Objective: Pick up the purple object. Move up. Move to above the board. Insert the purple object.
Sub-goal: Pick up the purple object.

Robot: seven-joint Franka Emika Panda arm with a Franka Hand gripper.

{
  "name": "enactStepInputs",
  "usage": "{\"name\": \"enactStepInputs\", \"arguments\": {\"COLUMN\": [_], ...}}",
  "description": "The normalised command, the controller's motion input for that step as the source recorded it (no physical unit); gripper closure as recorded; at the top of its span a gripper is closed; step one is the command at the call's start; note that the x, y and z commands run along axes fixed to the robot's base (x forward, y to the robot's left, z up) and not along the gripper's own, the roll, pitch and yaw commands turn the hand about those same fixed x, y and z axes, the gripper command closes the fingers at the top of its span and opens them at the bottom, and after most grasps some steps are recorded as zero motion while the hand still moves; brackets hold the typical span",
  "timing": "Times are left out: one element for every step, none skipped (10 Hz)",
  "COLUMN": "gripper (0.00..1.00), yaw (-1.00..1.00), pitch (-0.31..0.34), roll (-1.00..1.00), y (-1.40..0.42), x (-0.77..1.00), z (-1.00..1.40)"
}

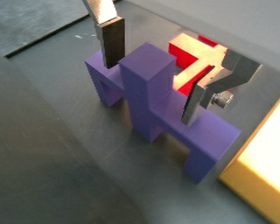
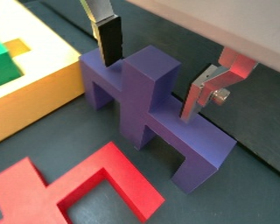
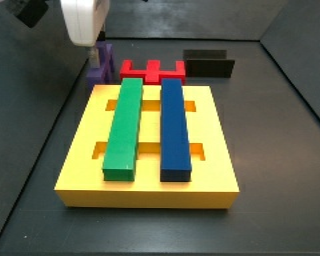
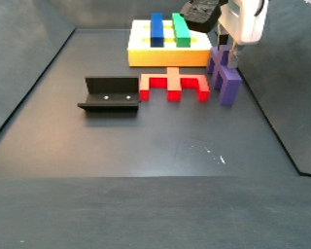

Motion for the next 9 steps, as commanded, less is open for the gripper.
{"name": "enactStepInputs", "arguments": {"gripper": [0.0, 0.0, 0.0, 0.0, 0.0, 0.0, 0.0, 0.0, 0.0], "yaw": [-0.39, -0.06, 0.0, 0.02, 0.11, 0.21, 0.18, 0.11, 0.0], "pitch": [0.0, 0.0, 0.0, 0.0, 0.0, 0.0, -0.01, -0.041, 0.0], "roll": [-0.09, -0.07, -0.06, -0.04, -0.05, -0.09, -0.09, -0.08, 0.0], "y": [0.08, 0.08, 0.0, 0.0, 0.0, 0.01, 0.0, 0.0, 0.0], "x": [0.0, 0.12, 0.17, 0.2, 0.01, 0.0, 0.0, -0.01, 0.0], "z": [0.0, 0.0, 0.0, 0.0, -0.01, 0.0, -0.03, -0.05, 0.0]}}
